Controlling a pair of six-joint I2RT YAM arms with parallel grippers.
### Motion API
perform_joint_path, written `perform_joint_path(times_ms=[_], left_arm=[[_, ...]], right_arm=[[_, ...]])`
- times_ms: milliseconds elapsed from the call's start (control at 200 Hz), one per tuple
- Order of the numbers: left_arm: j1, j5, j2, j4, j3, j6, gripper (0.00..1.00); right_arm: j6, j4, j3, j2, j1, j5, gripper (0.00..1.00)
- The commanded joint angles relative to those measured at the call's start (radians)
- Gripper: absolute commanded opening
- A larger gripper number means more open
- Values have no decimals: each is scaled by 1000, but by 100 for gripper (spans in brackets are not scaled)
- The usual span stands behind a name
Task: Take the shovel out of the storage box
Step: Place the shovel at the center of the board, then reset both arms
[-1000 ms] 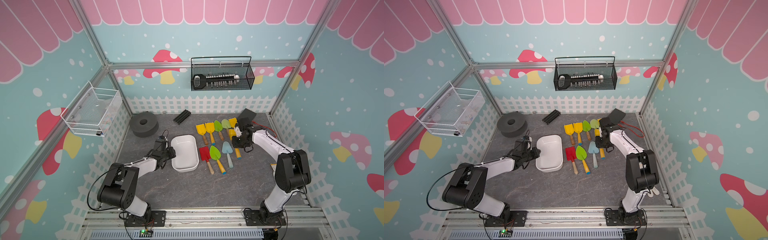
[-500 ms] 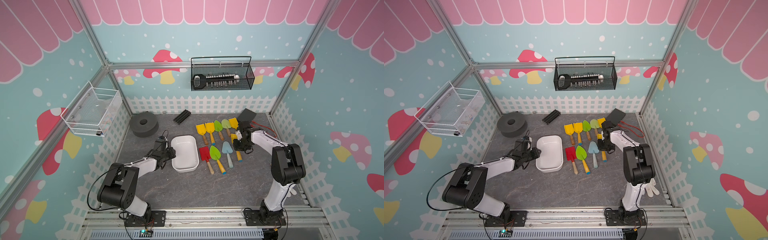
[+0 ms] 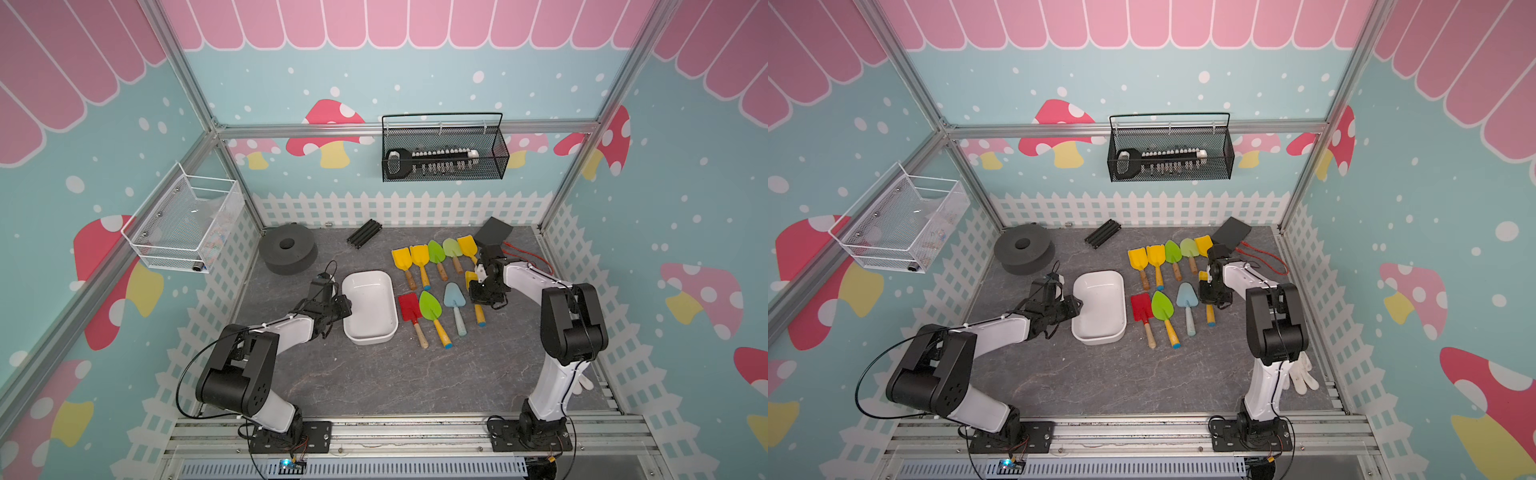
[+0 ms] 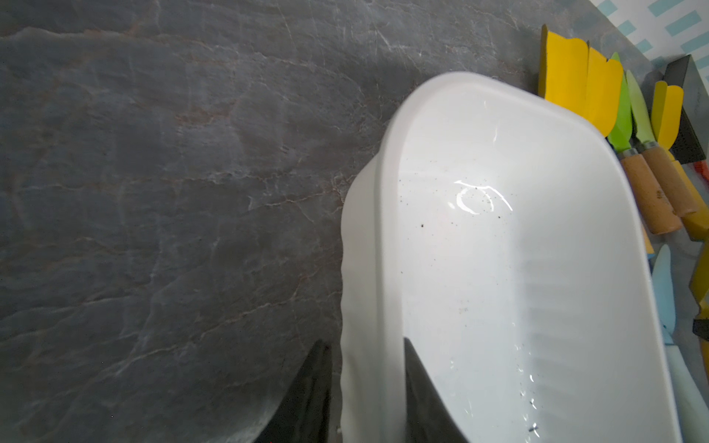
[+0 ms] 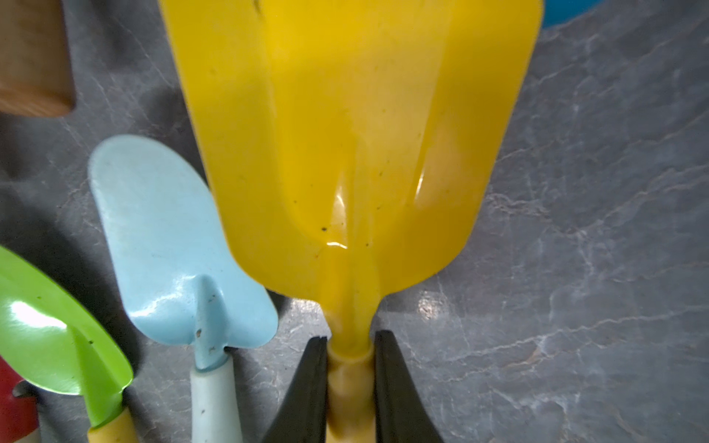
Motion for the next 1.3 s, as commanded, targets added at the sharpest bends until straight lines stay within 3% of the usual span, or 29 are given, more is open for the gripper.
perform_joint_path(times_ms=[0, 235, 410, 490, 770, 1026, 1076, 1201, 1236, 1261, 1286, 1296], left_arm=[[3, -1, 4, -8, 14, 11, 34], [3, 18, -17, 17, -3, 19, 40], [2, 33, -98, 143, -83, 31, 44], [1, 19, -134, 164, -103, 43, 46], [-4, -2, -256, 191, -151, 81, 52], [-10, -161, -470, 161, -192, 135, 57], [-10, -200, -500, 143, -180, 164, 59], [-8, -315, -573, 197, -195, 270, 69], [-9, -353, -592, 230, -213, 298, 76], [-7, -383, -604, 254, -228, 314, 97], [-7, -414, -615, 280, -243, 333, 99], [-5, -422, -619, 287, -248, 344, 99]], right_arm=[[7, 5, -3, 38, -6, -5, 14], [-1, 5, 6, 57, -7, -13, 19], [-4, 0, 1, 28, -8, 5, 35], [-7, 3, -3, 9, -7, 14, 36], [-30, 34, -35, -166, -4, 2, 40], [-123, 203, -95, -343, -3, -13, 45], [-152, 258, -114, -361, -3, -8, 50], [-209, 352, -142, -391, -3, 21, 61], [-224, 380, -155, -401, -3, 33, 64], [-234, 403, -167, -410, -4, 48, 66], [-242, 428, -182, -420, -4, 61, 69], [-247, 441, -189, -426, -3, 65, 75]])
